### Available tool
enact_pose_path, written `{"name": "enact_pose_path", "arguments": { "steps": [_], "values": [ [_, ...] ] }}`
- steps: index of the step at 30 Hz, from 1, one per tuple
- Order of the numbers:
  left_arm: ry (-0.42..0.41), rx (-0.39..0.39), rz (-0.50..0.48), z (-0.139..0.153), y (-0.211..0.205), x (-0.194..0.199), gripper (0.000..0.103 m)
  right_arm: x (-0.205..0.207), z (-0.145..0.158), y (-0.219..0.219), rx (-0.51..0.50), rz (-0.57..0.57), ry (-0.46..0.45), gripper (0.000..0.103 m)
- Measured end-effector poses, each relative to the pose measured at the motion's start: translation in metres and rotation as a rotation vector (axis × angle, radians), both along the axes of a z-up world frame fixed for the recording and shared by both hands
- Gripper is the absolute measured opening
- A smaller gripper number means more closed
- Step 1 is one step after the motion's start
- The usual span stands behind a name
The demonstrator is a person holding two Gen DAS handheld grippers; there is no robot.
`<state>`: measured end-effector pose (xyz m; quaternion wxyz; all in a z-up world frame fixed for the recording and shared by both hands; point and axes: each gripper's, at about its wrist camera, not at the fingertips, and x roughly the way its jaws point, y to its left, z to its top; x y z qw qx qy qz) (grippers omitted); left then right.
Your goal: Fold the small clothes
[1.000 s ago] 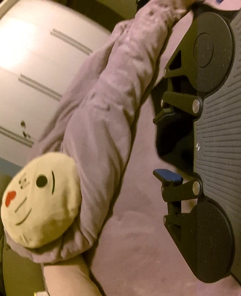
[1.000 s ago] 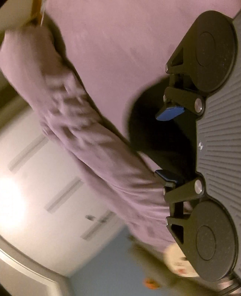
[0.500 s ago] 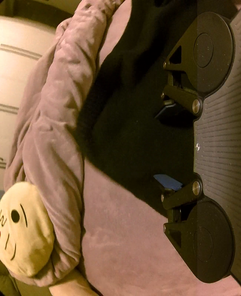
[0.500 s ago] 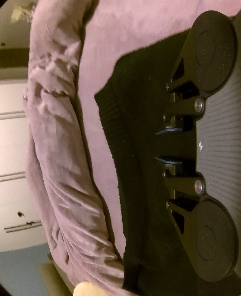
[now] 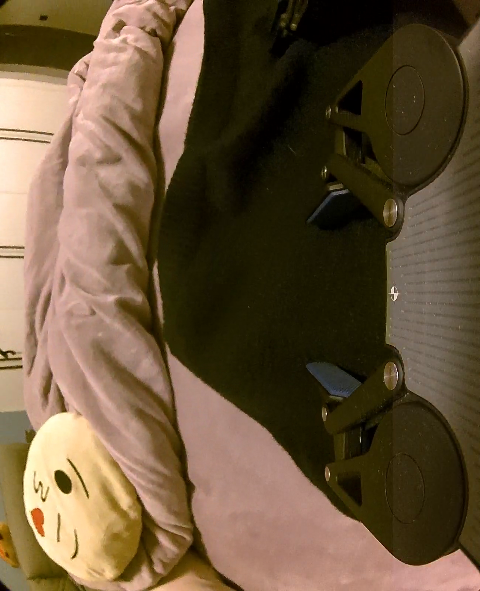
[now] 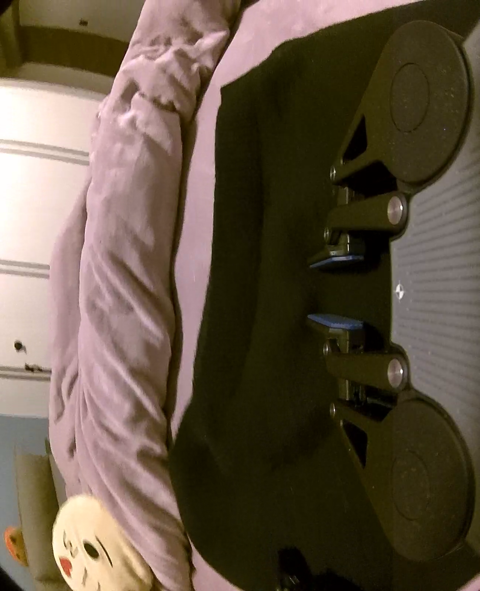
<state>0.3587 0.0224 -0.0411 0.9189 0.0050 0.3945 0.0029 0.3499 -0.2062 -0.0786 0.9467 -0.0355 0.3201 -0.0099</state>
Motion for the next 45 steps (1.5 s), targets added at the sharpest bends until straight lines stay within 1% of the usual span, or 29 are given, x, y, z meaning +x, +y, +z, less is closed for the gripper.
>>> {"name": "enact_pose_path", "arguments": {
  "steps": [5,7,11,13,14,16,19,21,23,25,33,34,38,40,43,45],
  "values": [
    [0.001,0.018,-0.004,-0.003,-0.004,-0.001,0.087,0.004,-0.005,-0.011,-0.04,-0.02,-0.023,0.025],
    [0.006,0.023,-0.004,-0.003,-0.004,-0.001,0.087,0.009,-0.006,-0.012,-0.035,-0.028,-0.023,0.025],
    [0.016,0.025,0.005,-0.001,-0.003,0.0,0.087,0.004,-0.001,-0.011,-0.027,-0.036,-0.016,0.025],
    [0.016,0.007,0.011,0.001,-0.001,-0.003,0.087,-0.004,0.005,-0.011,0.001,-0.034,-0.012,0.025],
    [0.016,-0.005,0.013,0.002,0.0,-0.006,0.087,-0.013,0.009,-0.013,0.036,-0.029,-0.017,0.025],
    [0.015,-0.03,0.016,0.005,0.001,-0.012,0.087,-0.029,0.014,-0.015,0.066,-0.018,-0.025,0.025],
    [0.018,-0.094,-0.004,0.009,0.004,-0.024,0.087,-0.06,0.019,-0.02,0.107,-0.013,-0.054,0.025],
    [0.017,-0.089,-0.011,0.009,0.002,-0.029,0.087,-0.076,0.019,-0.025,0.123,-0.014,-0.061,0.025],
    [0.019,-0.067,-0.02,0.007,0.0,-0.03,0.087,-0.083,0.011,-0.029,0.105,-0.02,-0.05,0.025],
    [0.026,-0.062,-0.02,0.007,0.0,-0.031,0.087,-0.085,0.005,-0.037,0.119,-0.023,-0.035,0.025],
    [0.037,-0.062,-0.009,0.008,0.006,-0.035,0.087,-0.085,0.007,-0.056,0.163,-0.064,-0.003,0.025],
    [0.033,-0.068,-0.008,0.009,0.006,-0.038,0.087,-0.087,0.009,-0.058,0.184,-0.069,-0.001,0.025],
    [0.012,-0.126,0.002,0.013,0.016,-0.053,0.088,-0.112,0.015,-0.081,0.375,-0.127,-0.009,0.028],
    [0.023,-0.157,0.026,0.012,0.022,-0.063,0.088,-0.128,0.012,-0.093,0.448,-0.15,-0.014,0.028],
    [0.054,-0.256,0.055,0.005,0.036,-0.082,0.088,-0.151,0.008,-0.105,0.483,-0.175,-0.018,0.028],
    [0.074,-0.293,0.081,-0.002,0.046,-0.094,0.088,-0.162,0.006,-0.114,0.501,-0.194,-0.015,0.029]
  ]
}}
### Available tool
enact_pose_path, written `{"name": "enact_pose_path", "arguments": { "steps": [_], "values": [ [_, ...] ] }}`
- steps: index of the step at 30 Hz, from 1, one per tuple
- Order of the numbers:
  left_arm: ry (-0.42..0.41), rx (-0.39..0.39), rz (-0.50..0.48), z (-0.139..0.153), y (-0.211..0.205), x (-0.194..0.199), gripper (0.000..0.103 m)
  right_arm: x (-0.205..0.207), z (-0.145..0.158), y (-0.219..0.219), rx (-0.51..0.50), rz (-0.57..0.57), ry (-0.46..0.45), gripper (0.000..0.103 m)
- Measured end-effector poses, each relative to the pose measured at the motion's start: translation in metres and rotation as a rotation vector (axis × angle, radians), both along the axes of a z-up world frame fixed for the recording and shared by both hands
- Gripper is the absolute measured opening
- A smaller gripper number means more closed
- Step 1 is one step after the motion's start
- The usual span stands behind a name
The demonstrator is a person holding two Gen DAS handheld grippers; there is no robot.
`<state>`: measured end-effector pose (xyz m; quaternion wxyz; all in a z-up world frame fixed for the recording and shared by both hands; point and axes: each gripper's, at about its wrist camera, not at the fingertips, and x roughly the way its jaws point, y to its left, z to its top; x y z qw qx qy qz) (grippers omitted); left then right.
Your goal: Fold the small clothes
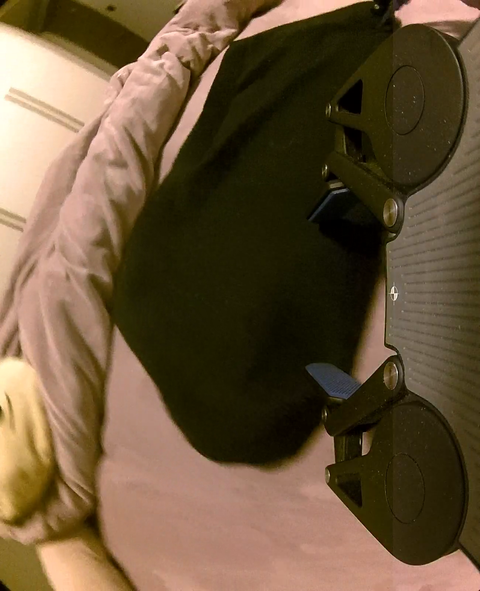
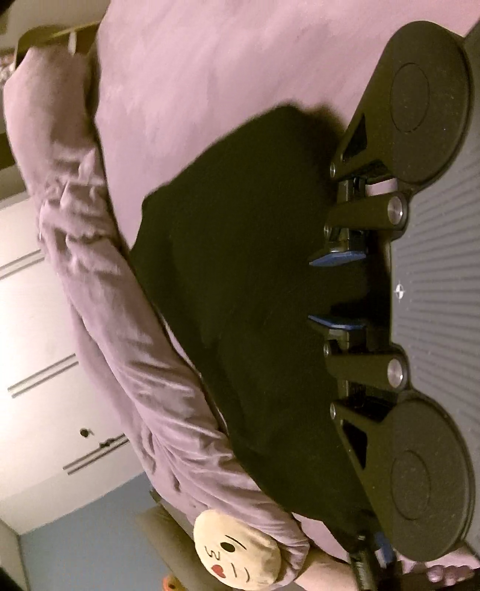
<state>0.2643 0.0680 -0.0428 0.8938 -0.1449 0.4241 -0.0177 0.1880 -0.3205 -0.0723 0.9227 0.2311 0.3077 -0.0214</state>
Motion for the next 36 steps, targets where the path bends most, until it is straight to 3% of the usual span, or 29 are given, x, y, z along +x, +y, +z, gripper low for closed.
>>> {"name": "enact_pose_path", "arguments": {
  "steps": [4,10,13,15,16,19,28,31,34,36],
  "values": [
    [0.056,-0.078,0.039,-0.017,0.017,-0.007,0.088,-0.013,-0.008,-0.022,0.093,-0.054,0.019,0.029],
    [0.053,-0.165,0.103,-0.015,0.027,0.002,0.088,-0.02,-0.014,-0.039,0.251,-0.106,0.034,0.035],
    [0.036,-0.256,0.15,-0.011,0.038,0.003,0.089,-0.028,-0.021,-0.052,0.37,-0.154,0.021,0.039],
    [0.033,-0.293,0.168,-0.012,0.045,0.006,0.09,-0.035,-0.027,-0.061,0.433,-0.176,-0.002,0.05],
    [0.038,-0.298,0.184,-0.015,0.048,0.008,0.09,-0.038,-0.03,-0.065,0.444,-0.201,0.005,0.064],
    [0.049,-0.323,0.227,-0.023,0.055,0.011,0.09,-0.046,-0.04,-0.076,0.51,-0.264,-0.012,0.064],
    [0.029,-0.557,0.382,-0.04,0.086,0.028,0.087,-0.017,-0.058,-0.088,0.67,-0.344,-0.05,0.063],
    [0.052,-0.531,0.352,-0.039,0.087,0.032,0.073,-0.003,-0.057,-0.081,0.656,-0.317,-0.039,0.045],
    [0.056,-0.508,0.3,-0.036,0.087,0.032,0.07,0.0,-0.061,-0.076,0.643,-0.308,-0.029,0.043],
    [0.046,-0.541,0.296,-0.04,0.09,0.031,0.077,0.002,-0.061,-0.077,0.656,-0.298,-0.044,0.046]
  ]
}}
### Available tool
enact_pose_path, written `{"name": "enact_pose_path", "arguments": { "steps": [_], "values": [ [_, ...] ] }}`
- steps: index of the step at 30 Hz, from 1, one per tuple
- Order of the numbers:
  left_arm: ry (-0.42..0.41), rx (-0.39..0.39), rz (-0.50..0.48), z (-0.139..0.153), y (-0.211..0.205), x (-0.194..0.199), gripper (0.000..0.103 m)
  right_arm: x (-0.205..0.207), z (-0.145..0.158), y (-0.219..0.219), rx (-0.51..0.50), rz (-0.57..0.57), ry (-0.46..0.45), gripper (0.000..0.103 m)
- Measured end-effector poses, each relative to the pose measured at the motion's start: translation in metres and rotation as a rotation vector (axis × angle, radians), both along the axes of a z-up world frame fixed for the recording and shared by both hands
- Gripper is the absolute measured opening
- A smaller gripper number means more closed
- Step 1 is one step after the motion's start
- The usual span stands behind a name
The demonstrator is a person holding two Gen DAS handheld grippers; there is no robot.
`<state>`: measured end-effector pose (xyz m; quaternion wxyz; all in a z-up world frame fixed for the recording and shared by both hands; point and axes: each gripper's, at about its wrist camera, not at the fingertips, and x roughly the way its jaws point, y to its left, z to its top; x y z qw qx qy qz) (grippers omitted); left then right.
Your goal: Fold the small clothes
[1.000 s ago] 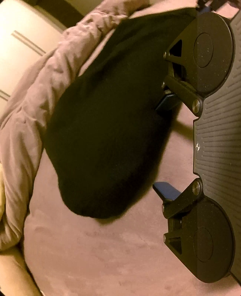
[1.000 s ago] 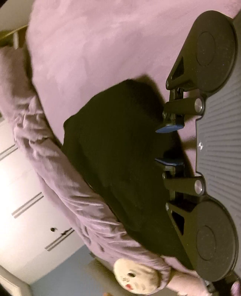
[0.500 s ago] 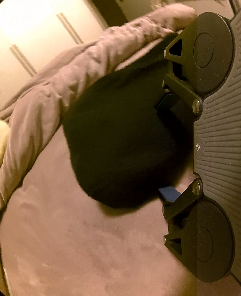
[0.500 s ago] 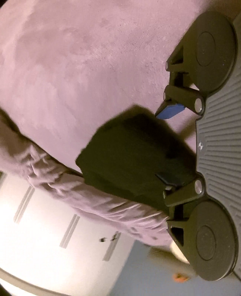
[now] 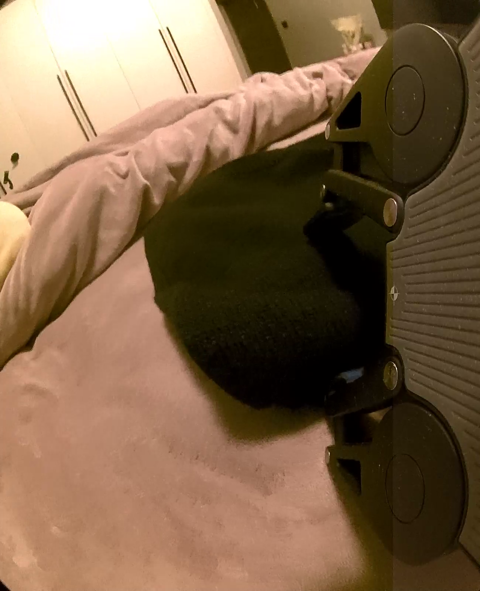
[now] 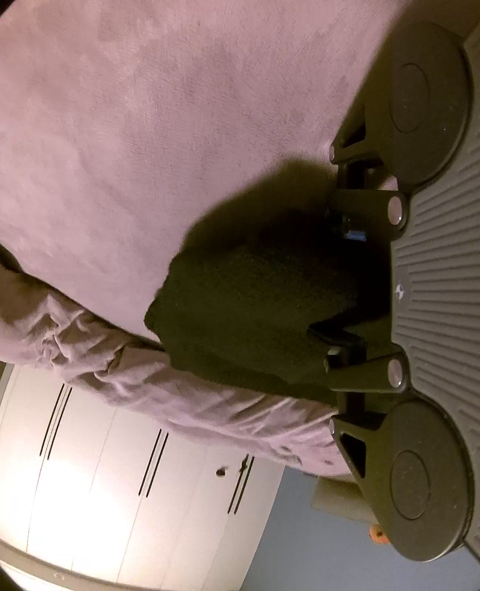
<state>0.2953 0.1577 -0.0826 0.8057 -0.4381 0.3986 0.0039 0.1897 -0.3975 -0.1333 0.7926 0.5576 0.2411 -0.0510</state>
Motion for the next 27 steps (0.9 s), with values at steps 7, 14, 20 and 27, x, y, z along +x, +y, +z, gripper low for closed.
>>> {"name": "enact_pose_path", "arguments": {
  "steps": [7,14,20,27],
  "values": [
    [0.007,-0.091,0.103,-0.008,0.008,0.008,0.039,0.012,0.002,0.005,-0.018,0.007,0.042,0.035],
    [-0.111,-0.01,0.048,0.024,0.005,-0.002,0.031,0.017,0.033,0.02,-0.267,0.081,0.089,0.022],
    [-0.165,-0.031,0.013,0.042,0.008,-0.018,0.03,-0.001,0.044,0.015,-0.275,0.102,0.075,0.016],
    [-0.135,-0.011,-0.018,0.048,0.006,-0.021,0.032,-0.018,0.042,-0.001,-0.275,0.147,0.1,0.022]
  ]
}}
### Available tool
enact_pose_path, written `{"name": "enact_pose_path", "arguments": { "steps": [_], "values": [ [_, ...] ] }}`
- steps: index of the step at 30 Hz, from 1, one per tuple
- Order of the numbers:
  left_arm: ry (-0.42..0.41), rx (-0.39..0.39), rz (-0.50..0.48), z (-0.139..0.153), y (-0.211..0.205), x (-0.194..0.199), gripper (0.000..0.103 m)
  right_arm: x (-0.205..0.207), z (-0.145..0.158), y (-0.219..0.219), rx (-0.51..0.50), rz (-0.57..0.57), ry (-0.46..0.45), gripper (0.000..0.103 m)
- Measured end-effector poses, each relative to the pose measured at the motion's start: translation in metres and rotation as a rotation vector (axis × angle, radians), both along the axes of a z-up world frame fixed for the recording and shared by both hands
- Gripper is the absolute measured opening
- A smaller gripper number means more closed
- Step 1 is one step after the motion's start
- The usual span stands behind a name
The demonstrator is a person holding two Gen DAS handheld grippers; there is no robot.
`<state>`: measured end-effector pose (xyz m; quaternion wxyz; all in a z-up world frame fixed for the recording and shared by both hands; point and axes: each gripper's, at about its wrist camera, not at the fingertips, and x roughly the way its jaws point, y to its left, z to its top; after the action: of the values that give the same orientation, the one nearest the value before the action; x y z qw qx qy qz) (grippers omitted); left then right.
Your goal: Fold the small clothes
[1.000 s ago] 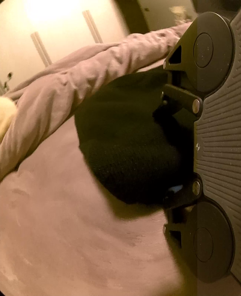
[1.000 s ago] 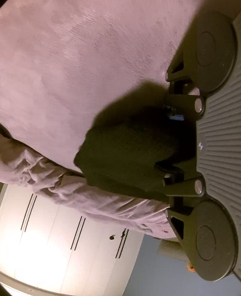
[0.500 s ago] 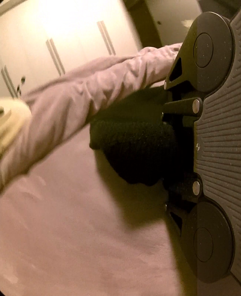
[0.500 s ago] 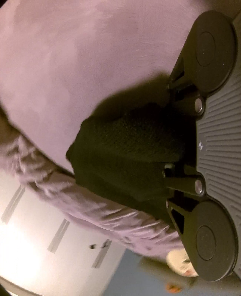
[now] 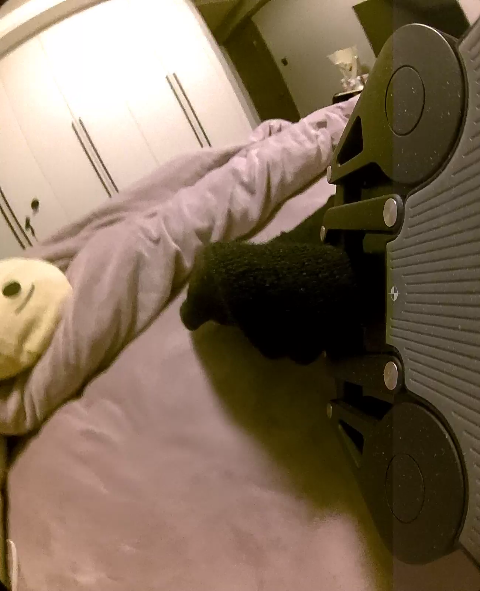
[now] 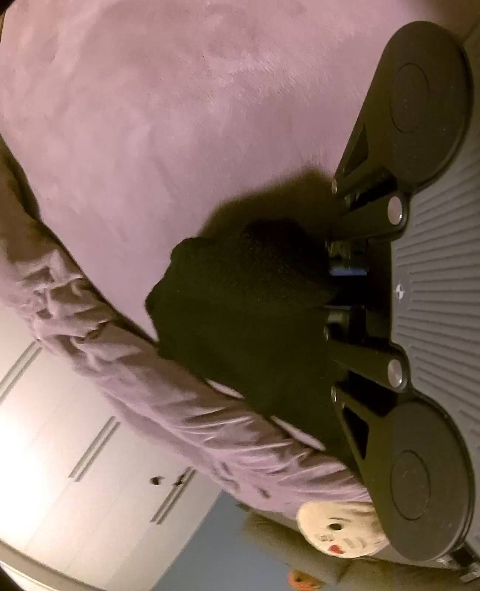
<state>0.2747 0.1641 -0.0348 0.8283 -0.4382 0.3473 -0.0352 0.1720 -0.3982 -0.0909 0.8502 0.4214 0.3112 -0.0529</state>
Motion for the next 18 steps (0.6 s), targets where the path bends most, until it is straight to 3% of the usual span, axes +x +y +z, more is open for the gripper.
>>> {"name": "enact_pose_path", "arguments": {
  "steps": [4,8,13,18],
  "values": [
    [0.06,0.018,0.027,-0.016,-0.004,0.005,0.038,-0.012,0.004,-0.007,-0.005,-0.031,0.0,0.042],
    [0.088,0.054,0.03,-0.033,-0.003,0.004,0.044,-0.021,0.026,0.003,-0.189,-0.082,-0.019,0.044],
    [0.119,0.009,0.046,-0.052,0.003,0.003,0.05,-0.011,0.056,0.03,-0.423,-0.113,-0.088,0.042],
    [0.107,0.024,0.067,-0.056,-0.003,0.006,0.051,0.023,0.057,0.084,-0.408,0.169,-0.187,0.031]
  ]
}}
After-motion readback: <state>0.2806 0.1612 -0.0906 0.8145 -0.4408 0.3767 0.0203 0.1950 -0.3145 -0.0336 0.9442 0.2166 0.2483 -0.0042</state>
